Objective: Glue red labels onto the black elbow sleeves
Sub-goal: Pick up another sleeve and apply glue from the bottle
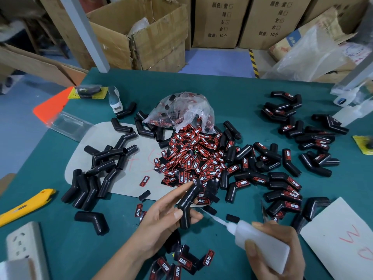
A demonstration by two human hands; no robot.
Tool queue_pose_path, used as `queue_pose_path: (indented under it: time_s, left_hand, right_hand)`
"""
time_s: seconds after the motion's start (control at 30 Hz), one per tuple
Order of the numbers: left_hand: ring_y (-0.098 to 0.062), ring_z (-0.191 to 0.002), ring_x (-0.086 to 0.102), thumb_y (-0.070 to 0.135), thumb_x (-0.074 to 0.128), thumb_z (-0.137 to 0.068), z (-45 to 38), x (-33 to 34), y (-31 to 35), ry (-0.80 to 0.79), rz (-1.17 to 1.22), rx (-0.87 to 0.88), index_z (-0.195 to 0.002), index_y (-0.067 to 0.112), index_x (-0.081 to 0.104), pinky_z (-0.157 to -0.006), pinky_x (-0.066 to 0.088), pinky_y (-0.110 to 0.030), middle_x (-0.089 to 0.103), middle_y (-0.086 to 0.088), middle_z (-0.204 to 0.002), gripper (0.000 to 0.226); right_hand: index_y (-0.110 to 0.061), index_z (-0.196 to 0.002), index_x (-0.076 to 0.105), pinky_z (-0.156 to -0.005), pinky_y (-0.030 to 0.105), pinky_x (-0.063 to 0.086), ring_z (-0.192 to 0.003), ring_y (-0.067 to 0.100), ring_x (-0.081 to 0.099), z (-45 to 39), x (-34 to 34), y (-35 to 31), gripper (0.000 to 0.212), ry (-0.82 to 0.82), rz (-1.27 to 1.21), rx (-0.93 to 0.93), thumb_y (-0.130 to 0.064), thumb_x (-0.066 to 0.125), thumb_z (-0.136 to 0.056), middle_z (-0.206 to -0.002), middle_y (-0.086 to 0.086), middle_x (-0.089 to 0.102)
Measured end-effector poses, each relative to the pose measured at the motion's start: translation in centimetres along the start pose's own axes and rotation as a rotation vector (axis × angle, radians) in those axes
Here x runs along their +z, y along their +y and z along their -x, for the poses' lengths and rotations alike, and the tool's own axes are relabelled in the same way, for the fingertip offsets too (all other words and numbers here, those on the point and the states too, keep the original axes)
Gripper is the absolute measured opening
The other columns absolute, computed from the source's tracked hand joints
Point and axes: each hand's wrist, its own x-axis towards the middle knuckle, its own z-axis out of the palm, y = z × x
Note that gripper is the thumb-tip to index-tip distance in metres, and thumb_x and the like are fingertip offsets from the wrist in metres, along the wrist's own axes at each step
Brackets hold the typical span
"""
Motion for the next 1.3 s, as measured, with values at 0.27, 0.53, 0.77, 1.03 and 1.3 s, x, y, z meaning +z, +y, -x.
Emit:
queue_pose_path:
  time_s: [0.27, 0.53, 0.77, 1.03, 1.3]
  left_hand:
    - [-0.037, -0.115, 0.07, 0.026, 0.072, -0.101, 0.08, -0.27, -0.28, -0.02, 0.006, 0.005, -0.159, 0.018, 0.045, -0.104, 0.054, -0.043, 0.071, -0.026, -0.12, 0.065]
    - [-0.037, -0.114, 0.07, 0.024, 0.072, -0.101, -0.02, -0.29, -0.31, -0.01, 0.017, 0.012, -0.159, 0.016, 0.044, -0.103, 0.054, -0.045, 0.067, -0.027, -0.129, 0.065]
    - [-0.036, -0.111, 0.071, 0.028, 0.077, -0.097, -0.02, -0.01, -0.04, 0.008, 0.02, -0.003, -0.157, 0.017, 0.048, -0.102, 0.054, -0.046, 0.069, -0.025, -0.127, 0.067]
    - [-0.034, -0.11, 0.072, 0.03, 0.079, -0.095, 0.04, 0.31, 0.23, 0.001, 0.043, -0.01, -0.156, 0.018, 0.05, -0.102, 0.055, -0.045, 0.07, -0.023, -0.126, 0.068]
    - [-0.034, -0.11, 0.072, 0.028, 0.078, -0.096, 0.08, 0.23, 0.17, -0.009, 0.08, -0.015, -0.155, 0.018, 0.05, -0.101, 0.056, -0.043, 0.071, -0.023, -0.122, 0.066]
  right_hand:
    - [-0.049, -0.107, 0.065, -0.042, 0.027, 0.038, -0.049, 0.011, 0.05, 0.22, -0.13, 0.11, 0.025, 0.029, 0.031, -0.038, -0.046, 0.072, -0.084, -0.076, -0.008, 0.06]
    - [-0.049, -0.107, 0.066, -0.041, 0.027, 0.038, -0.048, 0.01, 0.049, 0.32, -0.28, 0.46, 0.03, 0.01, 0.033, -0.023, -0.043, 0.073, -0.08, -0.072, -0.01, 0.058]
    - [-0.05, -0.109, 0.065, -0.041, 0.026, 0.037, -0.048, 0.009, 0.048, 0.46, -0.31, 0.6, 0.027, 0.002, 0.027, -0.048, -0.044, 0.072, -0.084, -0.071, -0.01, 0.056]
    - [-0.051, -0.108, 0.065, -0.043, 0.024, 0.038, -0.048, 0.009, 0.049, 0.43, -0.26, 0.61, 0.026, 0.005, 0.038, -0.052, -0.046, 0.072, -0.083, -0.07, -0.008, 0.057]
    - [-0.049, -0.107, 0.066, -0.041, 0.026, 0.036, -0.048, 0.01, 0.049, 0.51, -0.3, 0.67, 0.027, 0.018, 0.018, -0.045, -0.045, 0.074, -0.082, -0.072, -0.008, 0.058]
